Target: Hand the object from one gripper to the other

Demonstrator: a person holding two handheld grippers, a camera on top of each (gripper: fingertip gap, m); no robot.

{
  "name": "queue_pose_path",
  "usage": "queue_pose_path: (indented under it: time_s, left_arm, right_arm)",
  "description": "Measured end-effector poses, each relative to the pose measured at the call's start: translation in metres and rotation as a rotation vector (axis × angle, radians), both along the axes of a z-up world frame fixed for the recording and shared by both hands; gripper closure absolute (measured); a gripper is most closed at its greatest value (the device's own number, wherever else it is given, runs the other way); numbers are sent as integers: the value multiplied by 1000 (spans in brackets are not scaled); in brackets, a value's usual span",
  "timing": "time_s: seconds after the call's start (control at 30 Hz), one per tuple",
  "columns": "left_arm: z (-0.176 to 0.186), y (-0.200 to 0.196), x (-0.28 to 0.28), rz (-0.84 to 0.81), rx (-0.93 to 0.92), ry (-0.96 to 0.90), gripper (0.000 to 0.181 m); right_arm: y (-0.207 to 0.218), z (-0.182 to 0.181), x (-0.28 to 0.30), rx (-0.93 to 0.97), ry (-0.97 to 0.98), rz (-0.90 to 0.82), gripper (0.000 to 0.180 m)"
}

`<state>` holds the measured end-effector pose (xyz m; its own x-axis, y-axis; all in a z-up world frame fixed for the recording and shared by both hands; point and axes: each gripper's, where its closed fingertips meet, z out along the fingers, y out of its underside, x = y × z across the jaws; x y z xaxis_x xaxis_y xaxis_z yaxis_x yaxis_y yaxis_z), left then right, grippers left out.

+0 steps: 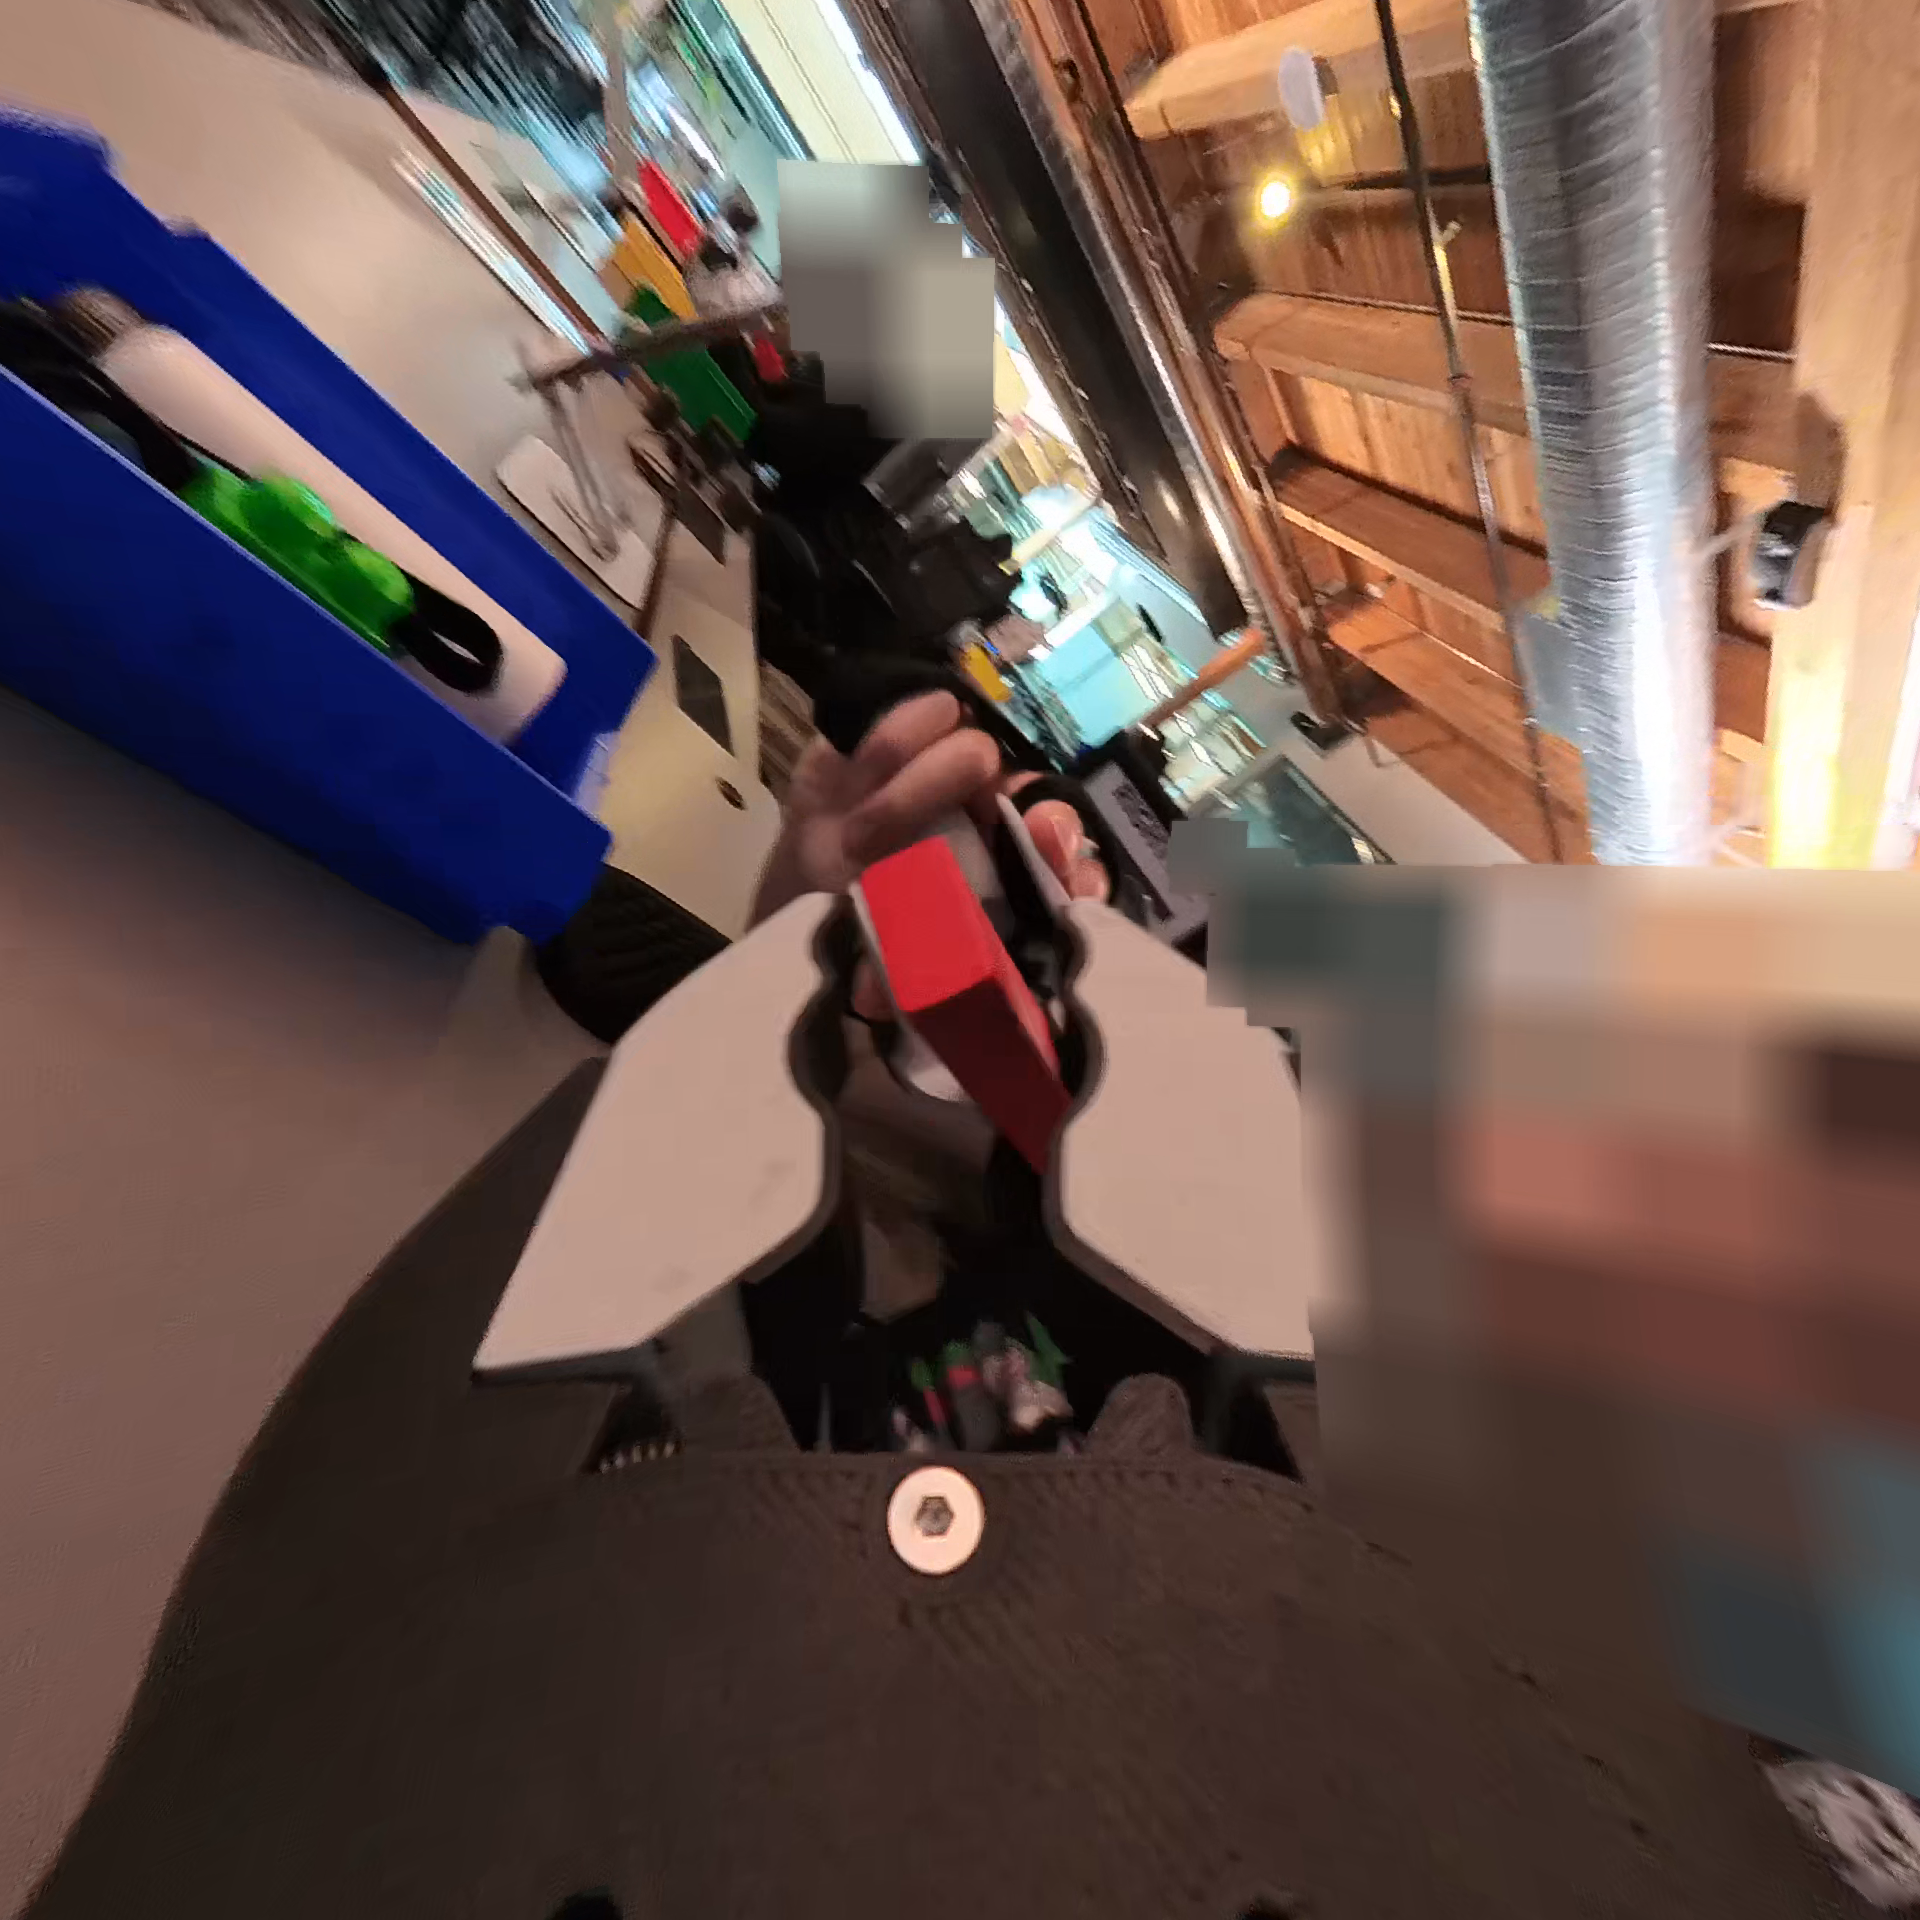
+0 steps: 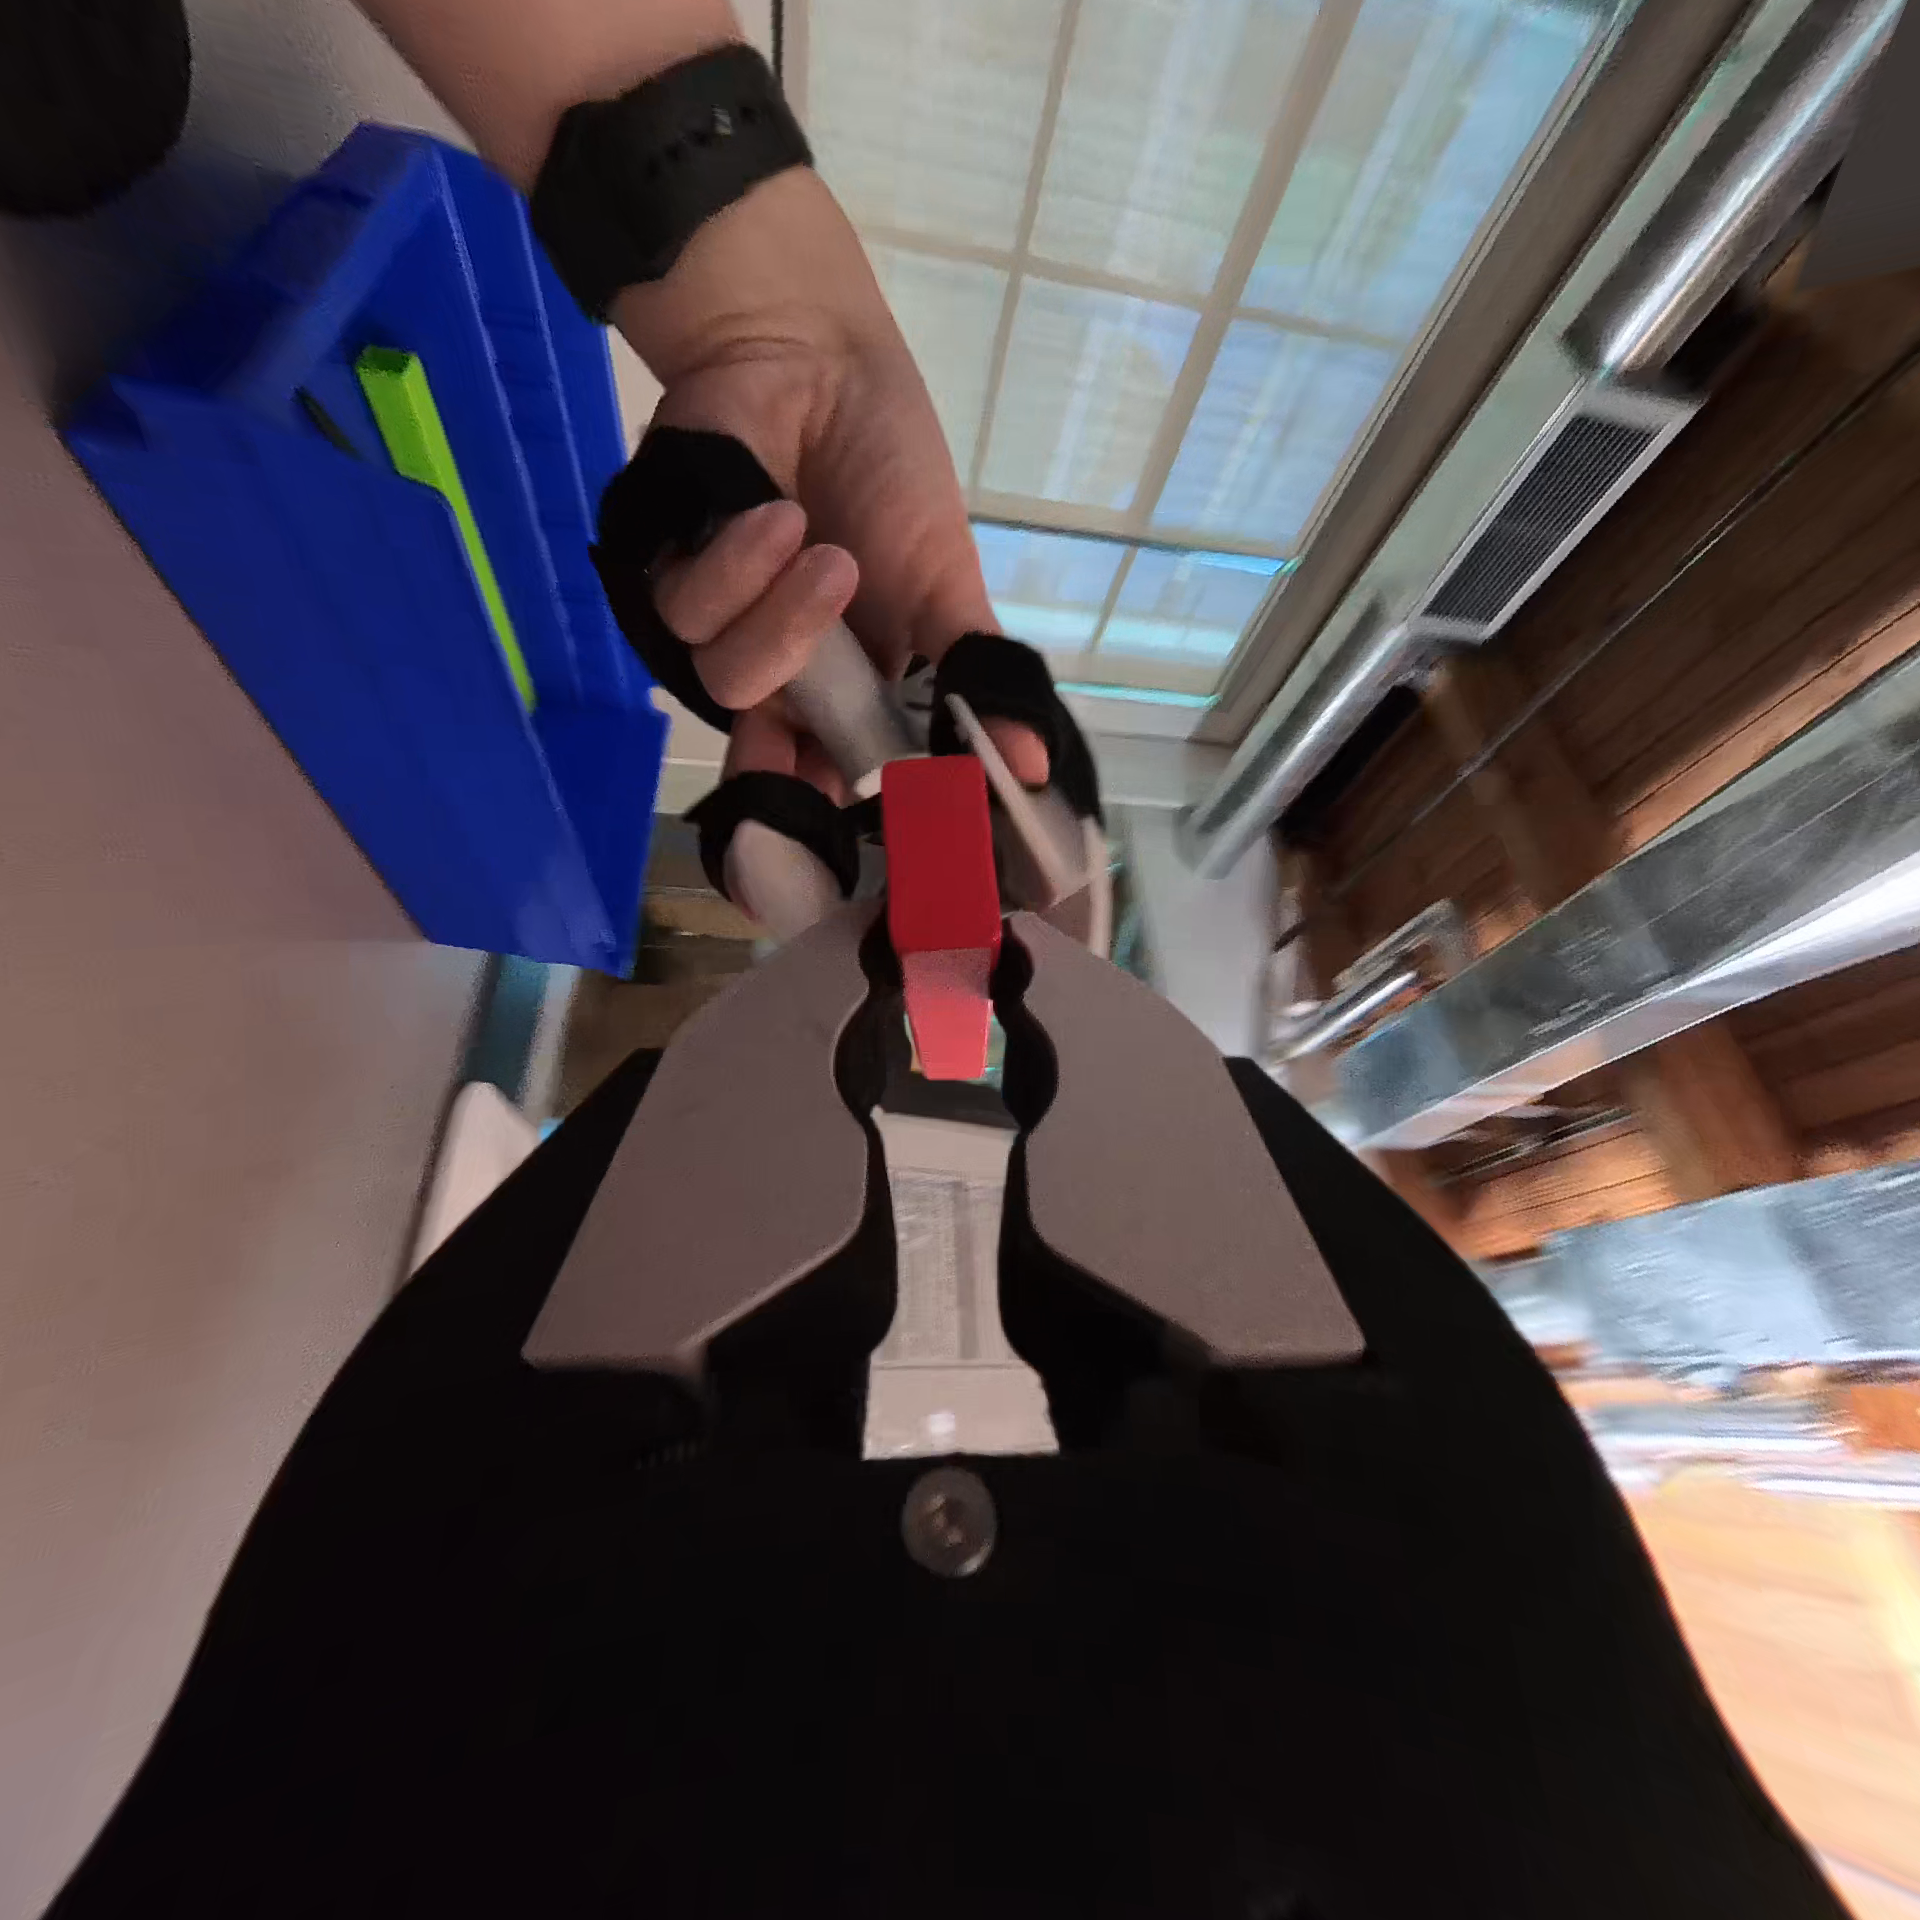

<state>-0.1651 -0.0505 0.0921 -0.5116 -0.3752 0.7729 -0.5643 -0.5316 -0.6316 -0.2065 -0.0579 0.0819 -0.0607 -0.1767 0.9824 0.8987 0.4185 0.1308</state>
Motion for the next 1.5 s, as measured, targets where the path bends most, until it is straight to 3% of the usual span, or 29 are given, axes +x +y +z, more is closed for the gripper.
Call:
queue_pose_path:
  time_s: [0.03,0.07,0.2,0.3,0.4,0.5,0.67,0.77,0.8,0.83,0.9,0.93,1.0,1.07,1.2,1.27,1.43,1.5]
  left_arm:
    - [2,8,4,66,47,-29,132]
    - [5,16,7,133,110,-78,120]
    - [25,35,2,348,453,-331,120]
    - [26,16,-9,320,694,-451,120]
    - [17,2,-10,275,811,-460,117]
    - [-1,-3,-5,215,837,-381,123]
    - [-14,-14,-1,110,730,-331,152]
    - [-23,-16,2,83,737,-309,152]
    - [-25,-16,2,77,761,-310,153]
    - [-26,-16,1,75,786,-311,165]
    - [-22,-12,3,118,809,-299,165]
    - [-17,-7,4,157,801,-289,165]
    - [-4,6,3,238,734,-285,165]
    - [11,22,-2,298,577,-274,165]
    - [39,48,-18,270,75,-251,165]
    - [45,54,-23,204,-129,-249,166]
    - [22,43,-3,176,-145,-158,166]
    - [16,35,1,148,-151,-134,165]
  right_arm:
    - [3,1,5,-70,78,-18,161]
    - [7,3,11,-145,171,-39,161]
    - [18,6,33,-505,595,-42,162]
    - [22,-3,39,-857,917,-19,162]
    - [16,-15,31,-1245,1166,46,162]
    - [9,-24,26,-1444,1216,72,162]
    - [9,-34,25,-1429,1142,7,162]
    - [9,-36,25,-1431,1132,-8,162]
    - [10,-39,26,-1421,1120,-25,162]
    - [11,-41,28,-1403,1104,-33,162]
    - [15,-35,29,-1328,1081,10,159]
    - [18,-30,32,-1256,1075,31,152]
    - [24,-20,38,-1078,1013,49,118]
    - [28,-9,45,-825,873,44,104]
    - [19,14,50,-182,442,17,107]
    - [23,11,50,-4,248,-94,109]
    - [18,14,23,209,103,-88,115]
    - [15,8,14,198,49,-72,121]
